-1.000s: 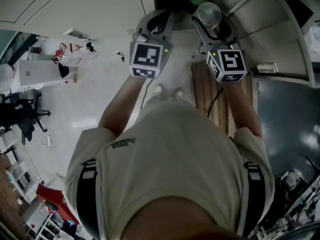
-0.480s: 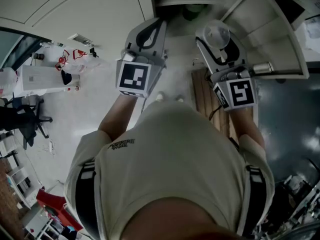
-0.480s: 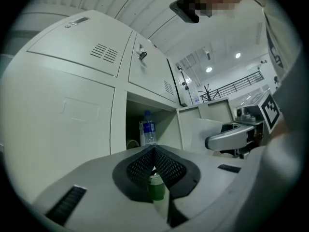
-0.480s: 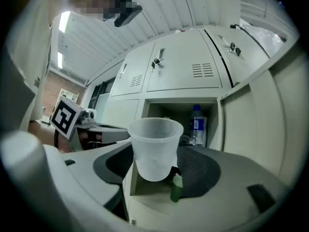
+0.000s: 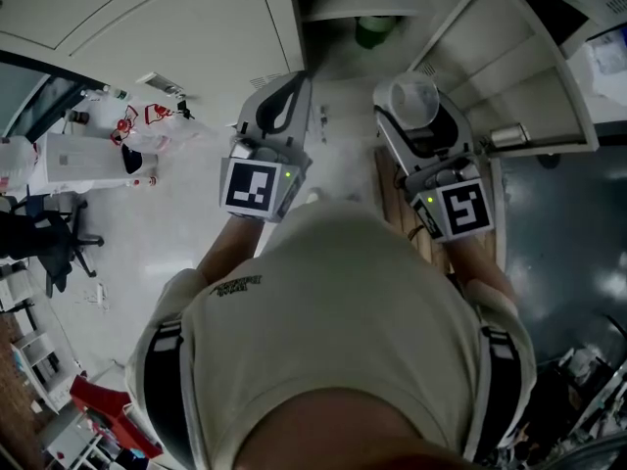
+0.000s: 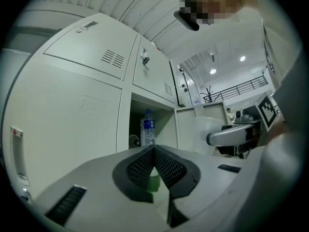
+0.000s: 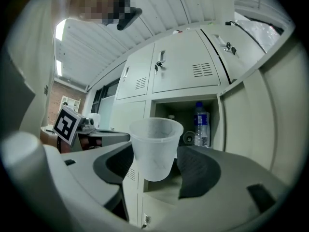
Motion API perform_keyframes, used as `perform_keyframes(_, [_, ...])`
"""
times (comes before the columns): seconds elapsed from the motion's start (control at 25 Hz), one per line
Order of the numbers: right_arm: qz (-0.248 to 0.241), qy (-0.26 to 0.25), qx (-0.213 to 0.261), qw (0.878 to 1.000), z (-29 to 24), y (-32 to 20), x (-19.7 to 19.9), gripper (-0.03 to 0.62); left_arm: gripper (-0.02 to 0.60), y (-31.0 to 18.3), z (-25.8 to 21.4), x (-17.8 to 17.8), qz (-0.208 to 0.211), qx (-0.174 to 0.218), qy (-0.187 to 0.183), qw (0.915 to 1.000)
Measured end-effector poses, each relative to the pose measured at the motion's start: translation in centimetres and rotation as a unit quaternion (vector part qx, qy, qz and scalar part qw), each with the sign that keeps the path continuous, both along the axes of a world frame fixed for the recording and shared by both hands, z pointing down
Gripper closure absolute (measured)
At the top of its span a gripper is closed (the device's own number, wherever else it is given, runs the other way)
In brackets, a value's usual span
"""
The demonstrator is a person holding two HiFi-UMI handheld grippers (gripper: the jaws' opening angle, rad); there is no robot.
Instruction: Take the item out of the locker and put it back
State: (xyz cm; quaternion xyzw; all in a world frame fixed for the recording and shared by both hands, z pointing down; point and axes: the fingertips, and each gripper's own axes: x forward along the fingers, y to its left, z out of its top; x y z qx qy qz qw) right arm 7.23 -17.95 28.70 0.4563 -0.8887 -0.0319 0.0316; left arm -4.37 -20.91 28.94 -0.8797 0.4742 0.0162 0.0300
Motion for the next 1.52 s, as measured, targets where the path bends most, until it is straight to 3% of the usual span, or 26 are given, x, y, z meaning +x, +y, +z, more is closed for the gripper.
perform_keyframes(0.24, [-0.009,-0.003,0.003,1.000,-0.3,0.5,-0.4,0.308,0.568,0.4,-0.1,0.6,0.007,0.009,-0.022,0.9997])
perform_keyframes(0.44, [-0.006,0.005,0.000,1.000,-0.1,0.8,-0.3,0.309,0.568,0.9,-0.3,0.8,0.011,0.023,-0.021,0.9995])
perform_keyframes(0.76, [-0.005,0.001,-0.012,1.000,0.7,0.9,0.1,0.309,0.568,1.5,0.8,2.4,0.015,0.027,-0.071,0.9970])
perform_keyframes(1.52, [0.000,0.004,-0.029,1.000,2.2,0.9,0.5,0.309,0.568,0.9,2.8,2.6,0.015,-0.020,-0.047,0.9986])
